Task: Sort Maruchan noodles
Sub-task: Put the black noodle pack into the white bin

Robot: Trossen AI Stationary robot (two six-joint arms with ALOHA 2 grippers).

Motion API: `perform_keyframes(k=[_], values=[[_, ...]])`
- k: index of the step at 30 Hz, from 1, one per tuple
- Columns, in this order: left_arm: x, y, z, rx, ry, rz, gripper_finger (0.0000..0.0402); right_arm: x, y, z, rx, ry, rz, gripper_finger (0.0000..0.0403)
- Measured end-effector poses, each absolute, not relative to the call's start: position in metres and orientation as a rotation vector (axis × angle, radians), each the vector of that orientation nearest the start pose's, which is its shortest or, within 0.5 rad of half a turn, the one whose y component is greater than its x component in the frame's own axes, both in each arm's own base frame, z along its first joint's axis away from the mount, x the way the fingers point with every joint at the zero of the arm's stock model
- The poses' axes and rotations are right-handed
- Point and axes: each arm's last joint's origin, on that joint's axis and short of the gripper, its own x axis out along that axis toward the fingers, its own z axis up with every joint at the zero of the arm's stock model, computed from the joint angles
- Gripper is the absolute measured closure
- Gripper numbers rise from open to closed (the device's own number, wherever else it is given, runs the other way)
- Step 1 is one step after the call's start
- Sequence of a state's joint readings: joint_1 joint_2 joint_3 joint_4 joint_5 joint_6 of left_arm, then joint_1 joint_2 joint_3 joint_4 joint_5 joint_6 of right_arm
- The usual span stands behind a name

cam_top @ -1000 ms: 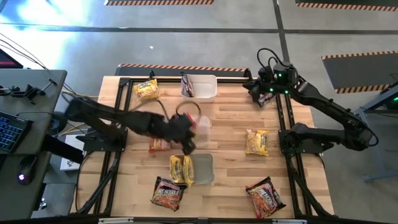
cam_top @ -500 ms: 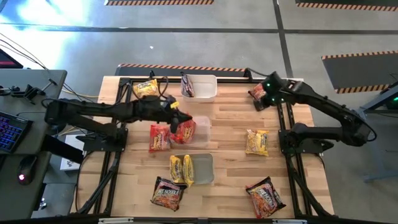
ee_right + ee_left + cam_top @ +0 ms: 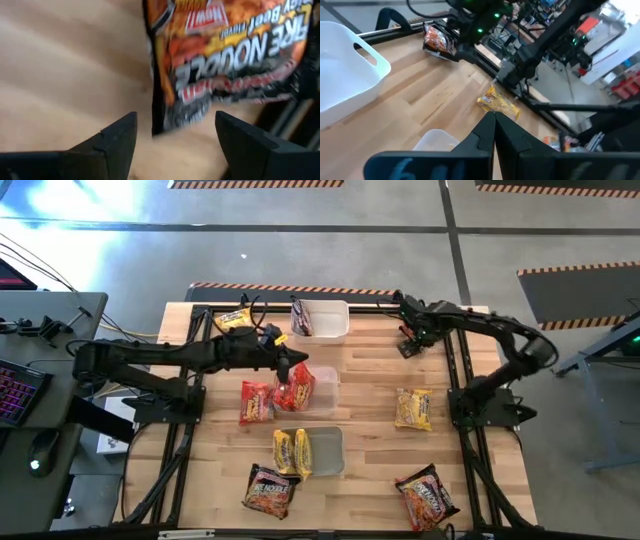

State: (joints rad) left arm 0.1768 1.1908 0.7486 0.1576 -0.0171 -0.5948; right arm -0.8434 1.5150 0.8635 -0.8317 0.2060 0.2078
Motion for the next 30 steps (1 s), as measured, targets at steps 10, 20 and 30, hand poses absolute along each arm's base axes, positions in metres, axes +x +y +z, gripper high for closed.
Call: perform_keyframes(k=[10, 20, 30], values=[[0.258, 0.047, 0.272, -0.537, 0.23, 0.211, 0.0401, 0.166, -0.202, 0.14, 0.775, 1.357, -1.061, 0.0185], [0.258, 0.047, 0.273, -0.527, 0.217, 0.216, 0.0401, 0.169, -0.2, 0.144, 0.876, 1.288, -0.97, 0.038], [0.258, 0.057, 0.282, -0.515, 0.167, 0.302, 0.038, 0.18, -0.193, 0.198, 1.043, 0.829, -0.767, 0.0399]])
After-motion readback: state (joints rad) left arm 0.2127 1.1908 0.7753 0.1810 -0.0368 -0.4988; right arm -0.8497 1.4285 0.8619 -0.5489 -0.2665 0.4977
